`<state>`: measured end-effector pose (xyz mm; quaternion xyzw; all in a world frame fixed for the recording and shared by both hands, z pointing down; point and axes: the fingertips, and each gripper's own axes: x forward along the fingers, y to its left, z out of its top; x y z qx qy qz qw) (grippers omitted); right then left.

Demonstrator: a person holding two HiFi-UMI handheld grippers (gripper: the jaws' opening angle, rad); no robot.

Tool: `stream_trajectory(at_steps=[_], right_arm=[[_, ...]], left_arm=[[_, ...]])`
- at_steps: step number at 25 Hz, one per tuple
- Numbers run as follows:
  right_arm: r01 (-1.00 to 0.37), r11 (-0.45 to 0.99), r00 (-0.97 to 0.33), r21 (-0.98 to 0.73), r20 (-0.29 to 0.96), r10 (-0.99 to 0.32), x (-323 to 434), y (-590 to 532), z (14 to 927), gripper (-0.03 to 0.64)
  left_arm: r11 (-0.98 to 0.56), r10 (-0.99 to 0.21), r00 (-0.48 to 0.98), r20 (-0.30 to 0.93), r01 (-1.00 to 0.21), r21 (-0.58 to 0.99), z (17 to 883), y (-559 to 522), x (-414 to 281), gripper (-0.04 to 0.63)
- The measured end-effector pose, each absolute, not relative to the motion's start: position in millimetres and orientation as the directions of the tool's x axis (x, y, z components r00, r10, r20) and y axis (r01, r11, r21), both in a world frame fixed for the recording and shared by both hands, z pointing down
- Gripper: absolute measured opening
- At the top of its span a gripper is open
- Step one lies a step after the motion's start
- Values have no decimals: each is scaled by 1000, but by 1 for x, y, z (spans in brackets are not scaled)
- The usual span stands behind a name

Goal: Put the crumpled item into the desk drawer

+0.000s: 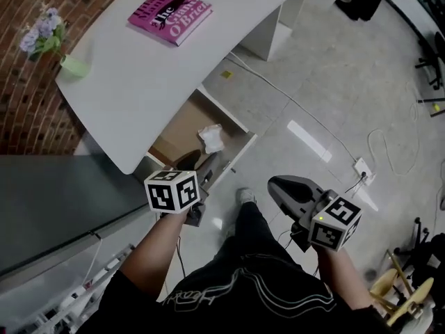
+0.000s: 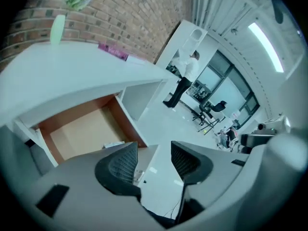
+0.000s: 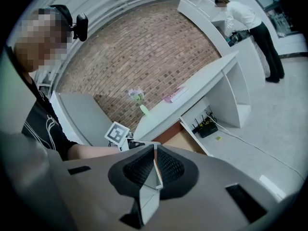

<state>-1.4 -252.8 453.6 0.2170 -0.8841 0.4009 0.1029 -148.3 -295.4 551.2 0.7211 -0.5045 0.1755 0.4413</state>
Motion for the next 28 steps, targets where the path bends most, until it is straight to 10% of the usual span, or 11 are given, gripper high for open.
stream_trajectory(at_steps=[11,28], right_arm=[[-401,770,-916,-496,196,-351,-8,-158,283,51],[-383,868,-920,-315,47,-389,-12,-75,167,49]], left_arm=[[-477,-581,673,458,-737,479,315,-165,-78,59],[-676,-606,758,242,-651,346,174,-59,-51,21]])
